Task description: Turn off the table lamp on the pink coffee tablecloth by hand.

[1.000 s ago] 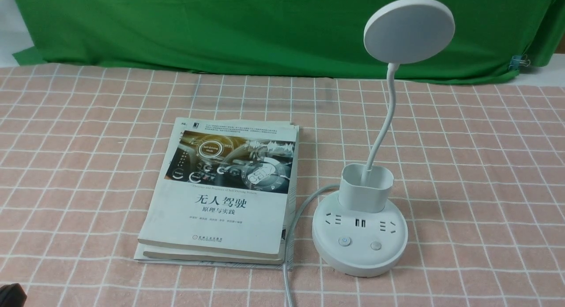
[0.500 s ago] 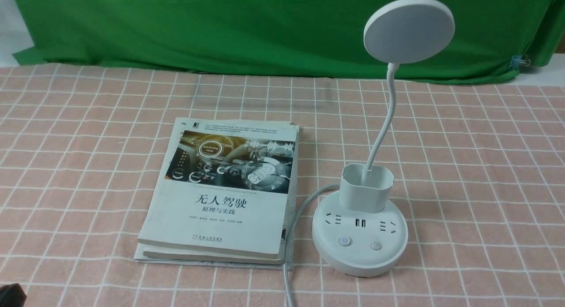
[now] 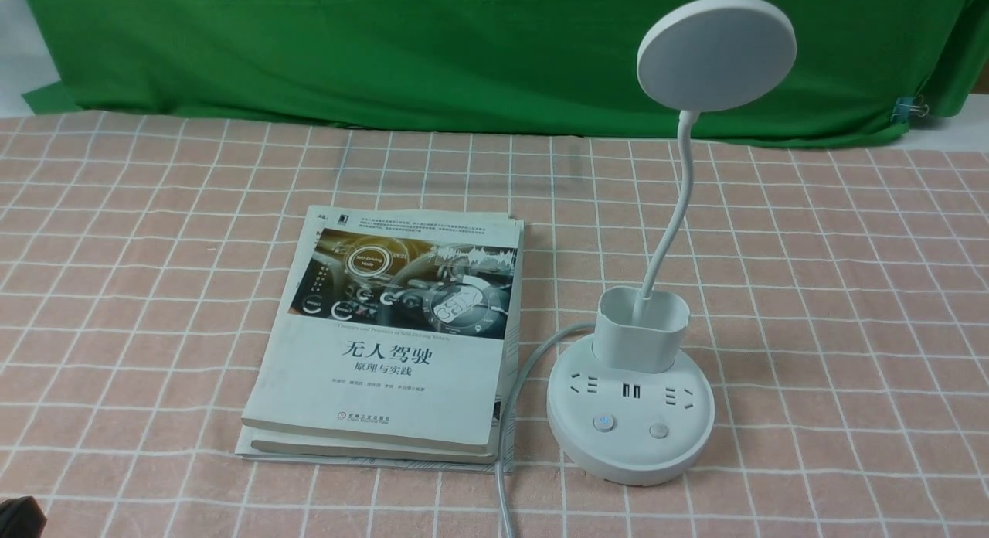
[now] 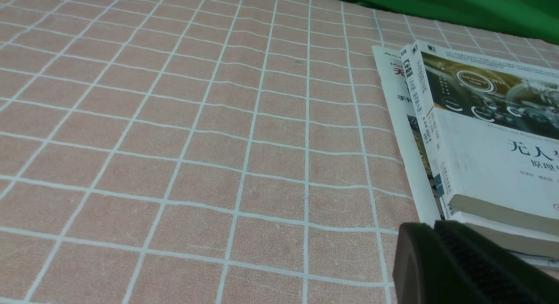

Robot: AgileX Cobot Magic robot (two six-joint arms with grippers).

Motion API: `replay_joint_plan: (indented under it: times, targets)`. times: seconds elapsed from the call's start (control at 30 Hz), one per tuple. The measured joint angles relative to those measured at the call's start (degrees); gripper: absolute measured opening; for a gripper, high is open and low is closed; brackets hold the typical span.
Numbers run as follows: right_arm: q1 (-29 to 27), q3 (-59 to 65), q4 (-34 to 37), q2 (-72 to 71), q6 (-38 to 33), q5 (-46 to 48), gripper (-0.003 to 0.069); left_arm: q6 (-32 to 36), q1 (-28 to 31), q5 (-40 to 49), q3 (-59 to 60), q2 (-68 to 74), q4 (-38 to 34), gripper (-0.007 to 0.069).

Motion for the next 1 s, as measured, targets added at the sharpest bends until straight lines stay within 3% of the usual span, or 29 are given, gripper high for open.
replay_joint_plan:
  times: [1.0]
  targets:
    - [0.0, 0.0, 0.1, 0.0, 0.0, 0.0, 0.0092, 0.0, 0.0, 0.0, 0.0, 0.0, 0.1, 0.0006]
